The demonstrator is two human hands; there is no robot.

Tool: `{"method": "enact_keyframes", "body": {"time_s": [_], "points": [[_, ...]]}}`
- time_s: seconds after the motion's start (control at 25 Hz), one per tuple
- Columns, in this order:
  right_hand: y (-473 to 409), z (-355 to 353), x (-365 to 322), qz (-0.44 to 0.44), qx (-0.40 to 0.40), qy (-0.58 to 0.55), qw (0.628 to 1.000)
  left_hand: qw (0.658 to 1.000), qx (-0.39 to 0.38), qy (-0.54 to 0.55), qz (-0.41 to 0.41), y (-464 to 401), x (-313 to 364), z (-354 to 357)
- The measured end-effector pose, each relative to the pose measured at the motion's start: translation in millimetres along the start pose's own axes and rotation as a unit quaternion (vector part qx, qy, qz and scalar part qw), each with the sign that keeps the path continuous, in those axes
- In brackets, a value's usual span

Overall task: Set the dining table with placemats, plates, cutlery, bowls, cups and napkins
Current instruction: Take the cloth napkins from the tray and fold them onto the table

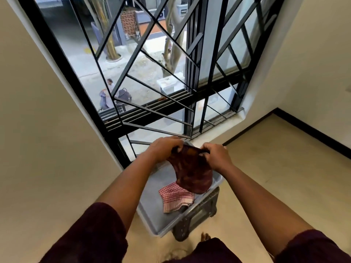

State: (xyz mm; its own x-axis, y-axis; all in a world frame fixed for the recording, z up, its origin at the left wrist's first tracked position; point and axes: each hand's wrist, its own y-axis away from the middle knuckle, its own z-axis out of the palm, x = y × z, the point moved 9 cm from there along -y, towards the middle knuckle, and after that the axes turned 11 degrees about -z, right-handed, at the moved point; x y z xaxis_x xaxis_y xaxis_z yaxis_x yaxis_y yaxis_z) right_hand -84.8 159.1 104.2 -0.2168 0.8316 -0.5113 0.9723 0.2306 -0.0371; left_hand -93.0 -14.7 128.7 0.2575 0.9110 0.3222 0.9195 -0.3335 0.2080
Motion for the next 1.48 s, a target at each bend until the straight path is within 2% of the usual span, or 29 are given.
{"method": "enact_keyframes", "body": {"time_s": [0.08,0.16,0.28,0.36,0.44,0.52,0.64,0.76,0.88,0.96,1.2,1.28,1.36,1.48], "points": [[3.4,-4.5,-9.9,-0.007,0.032,0.027,0.999,0.991,-0.076,-0.106,-0.008,8.2,-3.4,11.6],[5.3,-8.3,-22.8,-0.018,0.068,0.039,0.997,0.987,-0.100,-0.123,-0.027,14.8,-3.3,19.5],[3.7,-7.7,-36.7,-0.024,0.086,0.047,0.995,0.991,-0.123,0.001,-0.051,21.7,-1.6,24.3],[5.5,1.3,-33.9,-0.016,0.038,0.094,0.995,0.981,-0.146,0.094,-0.081,22.9,-11.5,25.3],[14.3,15.3,-20.2,0.013,-0.029,0.136,0.990,0.957,-0.189,0.182,-0.124,29.7,-23.8,27.7],[25.9,27.6,-5.0,0.052,-0.063,0.115,0.990,0.920,-0.212,0.282,-0.172,40.8,-33.6,27.4],[32.7,37.7,-0.2,0.101,-0.044,-0.033,0.993,0.872,-0.215,0.376,-0.226,53.6,-45.8,31.5],[27.5,31.4,-15.1,0.120,0.044,-0.155,0.980,0.836,-0.194,0.435,-0.273,59.0,-48.1,43.7],[21.5,30.4,-35.0,0.153,0.098,-0.283,0.942,0.807,-0.160,0.480,-0.304,58.7,-48.2,54.4],[18.4,37.3,-50.1,0.155,0.091,-0.345,0.921,0.787,-0.140,0.514,-0.311,57.4,-47.1,60.2],[21.8,57.5,-71.7,0.110,0.005,-0.307,0.945,0.715,-0.110,0.596,-0.350,58.3,-51.5,68.2],[25.4,63.5,-81.7,0.090,-0.017,-0.337,0.937,0.686,-0.095,0.626,-0.357,61.6,-51.6,66.0],[28.5,64.9,-89.5,0.089,-0.003,-0.361,0.928,0.668,-0.083,0.642,-0.368,64.8,-53.0,66.2],[28.9,57.1,-89.1,0.107,0.076,-0.378,0.916,0.654,-0.095,0.652,-0.371,65.9,-51.8,73.9]]}}
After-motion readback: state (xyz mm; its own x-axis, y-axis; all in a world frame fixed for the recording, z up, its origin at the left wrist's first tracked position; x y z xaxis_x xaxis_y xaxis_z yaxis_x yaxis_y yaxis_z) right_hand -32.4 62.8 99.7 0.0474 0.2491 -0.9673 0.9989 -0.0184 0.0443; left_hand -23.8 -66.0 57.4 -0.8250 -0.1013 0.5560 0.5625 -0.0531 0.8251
